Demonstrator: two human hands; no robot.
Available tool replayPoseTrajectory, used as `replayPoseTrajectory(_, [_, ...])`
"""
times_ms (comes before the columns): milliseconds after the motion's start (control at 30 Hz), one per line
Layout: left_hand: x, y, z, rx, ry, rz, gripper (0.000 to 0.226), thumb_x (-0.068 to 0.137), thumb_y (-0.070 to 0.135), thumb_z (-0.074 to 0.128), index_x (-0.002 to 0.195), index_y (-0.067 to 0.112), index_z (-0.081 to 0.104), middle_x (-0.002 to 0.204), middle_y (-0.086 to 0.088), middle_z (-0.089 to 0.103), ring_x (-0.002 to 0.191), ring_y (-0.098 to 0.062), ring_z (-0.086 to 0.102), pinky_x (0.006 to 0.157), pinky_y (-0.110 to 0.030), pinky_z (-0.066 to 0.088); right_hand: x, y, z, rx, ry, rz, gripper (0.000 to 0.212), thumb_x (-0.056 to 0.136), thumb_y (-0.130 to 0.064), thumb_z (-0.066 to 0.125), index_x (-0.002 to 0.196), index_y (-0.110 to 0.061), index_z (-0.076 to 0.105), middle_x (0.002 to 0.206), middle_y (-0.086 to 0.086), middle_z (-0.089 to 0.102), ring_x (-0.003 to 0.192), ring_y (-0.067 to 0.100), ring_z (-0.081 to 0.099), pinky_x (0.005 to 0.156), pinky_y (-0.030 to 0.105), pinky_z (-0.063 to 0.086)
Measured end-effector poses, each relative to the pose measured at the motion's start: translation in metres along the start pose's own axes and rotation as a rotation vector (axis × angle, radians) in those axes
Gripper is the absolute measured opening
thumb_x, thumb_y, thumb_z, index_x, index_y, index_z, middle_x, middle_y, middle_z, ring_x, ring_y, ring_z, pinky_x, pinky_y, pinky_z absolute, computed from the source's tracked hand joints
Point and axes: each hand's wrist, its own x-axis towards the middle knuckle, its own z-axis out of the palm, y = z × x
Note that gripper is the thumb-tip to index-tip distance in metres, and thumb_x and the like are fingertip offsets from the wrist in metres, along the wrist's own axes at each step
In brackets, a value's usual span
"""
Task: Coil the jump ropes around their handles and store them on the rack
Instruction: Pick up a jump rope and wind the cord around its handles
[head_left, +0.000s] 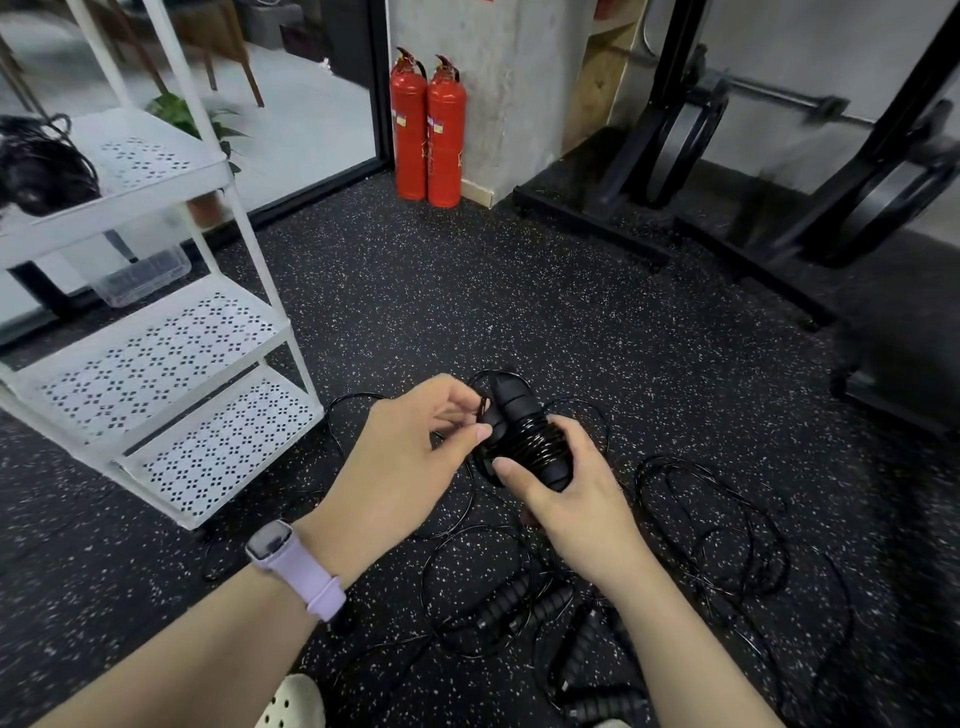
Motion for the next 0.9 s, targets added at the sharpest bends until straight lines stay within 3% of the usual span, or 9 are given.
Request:
replayPoseTrajectory(133, [-0.0018, 0.0026, 0.0049, -0.093, 0.048, 0.011, 0.031, 0.091, 0.025, 0.076, 0.112, 0.045, 0.067, 0.099, 0.034, 0.071, 0.097, 0.015, 0.065, 0.081, 0.003, 0.040, -0.0005, -0.0015, -0.0013, 0.031, 0.006, -0.013, 0.041, 0.083, -0.051, 0.079, 0.116, -0.044, 0.056, 0.099, -0.012, 0.068, 0.082, 0.012, 0.069, 0.070, 0.027, 0.051])
replayPoseTrajectory(267, [-0.0026, 0.0042, 0.0073, -0.024, 0.077, 0.099, 0.038, 0.091, 0.025, 0.076, 0.111, 0.056, 0.068, 0.098, 0.026, 0.072, 0.098, 0.006, 0.064, 0.084, -0.002, 0.042, -0.0015, -0.0032, -0.0004, 0.083, -0.016, -0.002, 0.042, 0.083, -0.048, 0.081, 0.116, -0.040, 0.057, 0.104, -0.007, 0.069, 0.089, 0.016, 0.070, 0.080, 0.040, 0.059])
replayPoseTrajectory(400, [-0.0017, 0.0033, 0.0085, 0.090, 0.030, 0.180, 0.030, 0.096, 0.028, 0.069, 0.125, 0.038, 0.071, 0.110, 0.029, 0.067, 0.109, -0.001, 0.056, 0.092, -0.007, 0.038, -0.0026, -0.0040, -0.0007, 0.117, -0.070, 0.016, 0.041, 0.083, -0.046, 0.081, 0.116, -0.039, 0.059, 0.103, -0.007, 0.071, 0.085, 0.008, 0.070, 0.073, 0.028, 0.056])
replayPoseTrajectory(567, [-0.0020, 0.0048, 0.0069, 0.224, 0.023, 0.260, 0.031, 0.102, 0.031, 0.054, 0.132, 0.030, 0.064, 0.111, 0.035, 0.054, 0.111, 0.008, 0.048, 0.094, -0.005, 0.033, -0.0036, -0.0071, -0.0003, 0.328, -0.145, 0.089, 0.032, 0.091, -0.029, 0.079, 0.118, -0.031, 0.061, 0.101, 0.005, 0.076, 0.066, 0.023, 0.071, 0.058, 0.031, 0.056])
replayPoseTrajectory(733, [-0.0032, 0.0058, 0.0078, 0.090, 0.000, 0.233, 0.027, 0.106, 0.030, 0.047, 0.127, 0.025, 0.063, 0.112, 0.019, 0.068, 0.111, 0.000, 0.061, 0.094, -0.013, 0.044, -0.0008, -0.0088, -0.0022, 0.538, -0.168, 0.133, 0.038, 0.086, -0.033, 0.072, 0.120, -0.019, 0.061, 0.103, 0.008, 0.077, 0.064, 0.026, 0.067, 0.053, 0.032, 0.052])
replayPoseTrajectory(900, [-0.0017, 0.0060, 0.0083, -0.075, 0.024, 0.134, 0.020, 0.105, 0.029, 0.051, 0.115, 0.034, 0.067, 0.100, 0.022, 0.072, 0.099, 0.001, 0.067, 0.085, -0.012, 0.048, -0.0009, -0.0065, -0.0013, 0.566, -0.175, 0.124, 0.043, 0.085, -0.035, 0.071, 0.123, -0.017, 0.060, 0.107, 0.012, 0.076, 0.061, 0.027, 0.066, 0.051, 0.032, 0.051])
